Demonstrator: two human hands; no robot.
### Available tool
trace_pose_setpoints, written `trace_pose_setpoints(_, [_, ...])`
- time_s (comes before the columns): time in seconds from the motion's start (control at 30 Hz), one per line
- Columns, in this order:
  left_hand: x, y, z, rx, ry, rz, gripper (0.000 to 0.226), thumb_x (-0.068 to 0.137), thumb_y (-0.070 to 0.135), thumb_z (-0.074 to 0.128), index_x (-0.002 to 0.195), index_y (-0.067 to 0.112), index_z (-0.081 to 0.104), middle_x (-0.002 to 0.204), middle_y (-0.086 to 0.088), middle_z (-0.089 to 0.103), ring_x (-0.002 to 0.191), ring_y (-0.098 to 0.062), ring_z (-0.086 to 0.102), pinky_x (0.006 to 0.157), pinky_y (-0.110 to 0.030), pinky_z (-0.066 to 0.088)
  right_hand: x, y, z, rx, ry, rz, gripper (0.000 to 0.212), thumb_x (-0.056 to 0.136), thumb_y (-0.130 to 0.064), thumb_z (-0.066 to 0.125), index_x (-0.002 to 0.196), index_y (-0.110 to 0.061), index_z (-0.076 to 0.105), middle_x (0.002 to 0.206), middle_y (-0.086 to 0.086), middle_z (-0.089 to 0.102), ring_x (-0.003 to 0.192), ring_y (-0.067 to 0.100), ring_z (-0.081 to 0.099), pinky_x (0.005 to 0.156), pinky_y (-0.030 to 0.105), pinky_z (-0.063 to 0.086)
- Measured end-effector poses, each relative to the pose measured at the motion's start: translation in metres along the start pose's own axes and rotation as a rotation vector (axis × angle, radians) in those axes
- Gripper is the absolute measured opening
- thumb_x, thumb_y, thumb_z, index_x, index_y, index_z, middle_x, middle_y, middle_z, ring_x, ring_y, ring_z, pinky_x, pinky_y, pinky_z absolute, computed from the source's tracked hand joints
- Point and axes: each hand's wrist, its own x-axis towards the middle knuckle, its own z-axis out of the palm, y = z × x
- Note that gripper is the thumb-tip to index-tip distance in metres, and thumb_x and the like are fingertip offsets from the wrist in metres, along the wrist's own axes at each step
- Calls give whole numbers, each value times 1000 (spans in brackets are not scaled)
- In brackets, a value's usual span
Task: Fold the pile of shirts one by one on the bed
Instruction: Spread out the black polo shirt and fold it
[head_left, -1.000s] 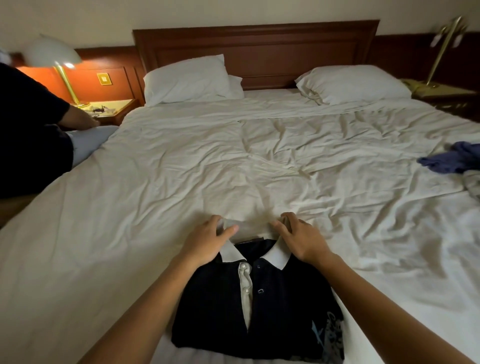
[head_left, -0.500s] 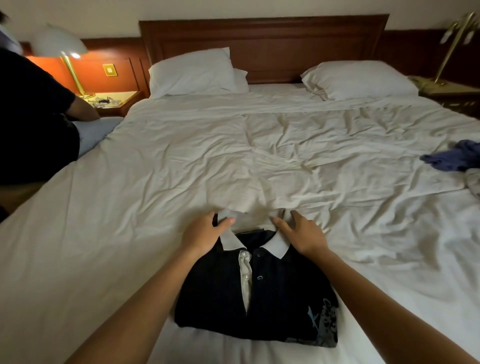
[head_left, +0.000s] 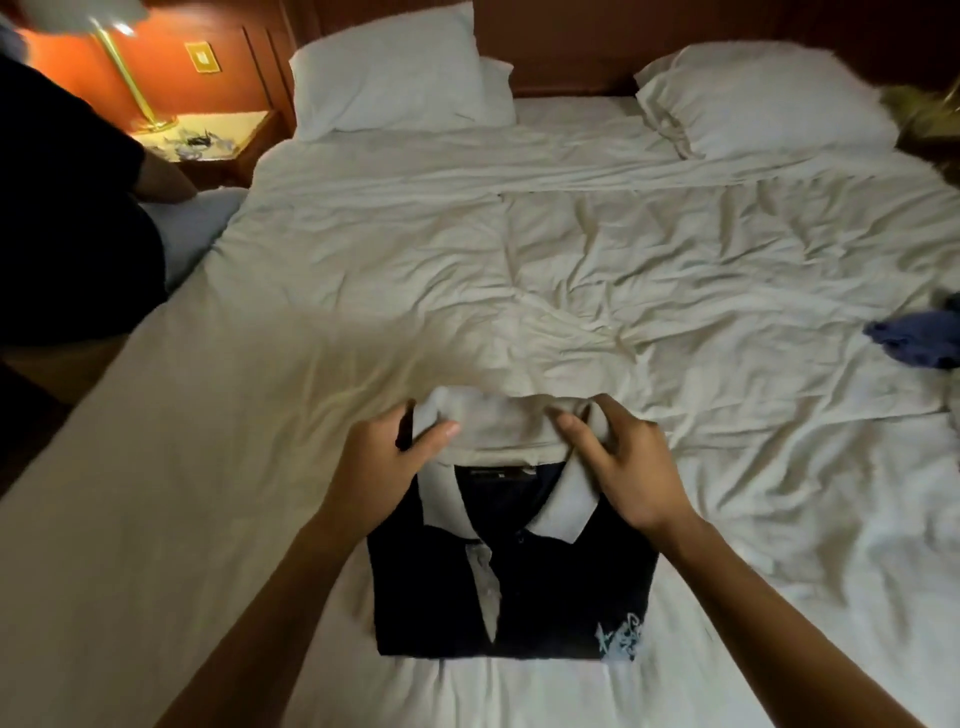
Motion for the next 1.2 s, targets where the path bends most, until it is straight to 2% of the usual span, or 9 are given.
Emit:
trace_pose_setpoints(0.13, [-7, 86, -59, -7, 61, -37, 37, 83, 59, 66, 82, 22, 64, 70, 1, 67, 64, -13, 63, 58, -25, 48, 18, -83, -58, 33, -25, -85, 40, 94, -58, 56, 77, -24, 47, 55, -3, 51, 53, 12, 54, 54, 31, 44])
trace_pose_setpoints(0.3, [-11, 189, -139, 37, 216, -2, 30, 81, 60, 67, 73, 32, 58, 67, 6, 63, 59, -7, 57, 54, -19, 44, 56, -191, -117, 44, -46, -247, 27, 94, -53, 58, 84, -28, 51, 56, -6, 53, 57, 10, 57, 53, 27, 43])
trace_pose_setpoints(0.5, [-53, 245, -229, 167, 468, 7, 50, 77, 75, 60, 85, 26, 65, 71, 4, 67, 65, -16, 64, 61, -39, 54, 84, -300, -119, 101, -212, -495, 28, 93, -54, 56, 103, -28, 59, 75, -14, 65, 70, 4, 63, 59, 18, 44])
trace_pose_setpoints(0.57, [-83, 241, -258, 180, 563, -37, 58, 78, 73, 60, 93, 17, 68, 76, 1, 68, 71, -19, 66, 65, -46, 54, 81, -333, -96, 150, -296, -565, 33, 91, -55, 55, 115, -32, 57, 78, -21, 65, 76, -2, 64, 62, 9, 43])
trace_pose_setpoints(0.67, [-134, 227, -300, 199, 726, -79, 34, 83, 66, 60, 92, 33, 63, 81, 13, 67, 73, -7, 64, 63, -19, 49, 67, -387, -47, 208, -414, -692, 37, 93, -52, 56, 126, -36, 52, 71, -29, 58, 73, -8, 62, 63, 2, 41])
trace_pose_setpoints(0.73, [-175, 213, -332, 236, 837, -125, 27, 84, 62, 60, 97, 38, 61, 87, 17, 68, 79, -1, 64, 65, -12, 47, 47, -426, -7, 241, -509, -786, 37, 95, -51, 55, 129, -36, 53, 82, -29, 60, 79, -10, 62, 67, 2, 42])
trace_pose_setpoints(0.87, [-269, 185, -404, 282, 1016, -279, 43, 79, 71, 59, 108, 38, 61, 90, 23, 67, 85, -1, 66, 71, -22, 54, -8, -511, 85, 309, -680, -926, 36, 96, -59, 47, 120, -33, 56, 98, -19, 65, 84, -7, 63, 71, 8, 47])
trace_pose_setpoints(1.0, [-376, 176, -486, 391, 1181, -359, 47, 81, 72, 59, 109, 35, 63, 93, 23, 69, 84, 0, 66, 67, -15, 51, -80, -612, 179, 405, -824, -1045, 36, 96, -57, 50, 115, -28, 61, 98, -20, 65, 85, -7, 62, 71, 11, 49])
trace_pose_setpoints(1.2, [-551, 210, -557, 630, 1468, -654, 36, 85, 68, 60, 90, 33, 60, 75, 14, 63, 66, -3, 59, 57, -25, 45, -229, -760, 276, 596, -1142, -1232, 27, 95, -52, 55, 113, -32, 61, 95, -21, 66, 88, -3, 64, 71, 17, 53])
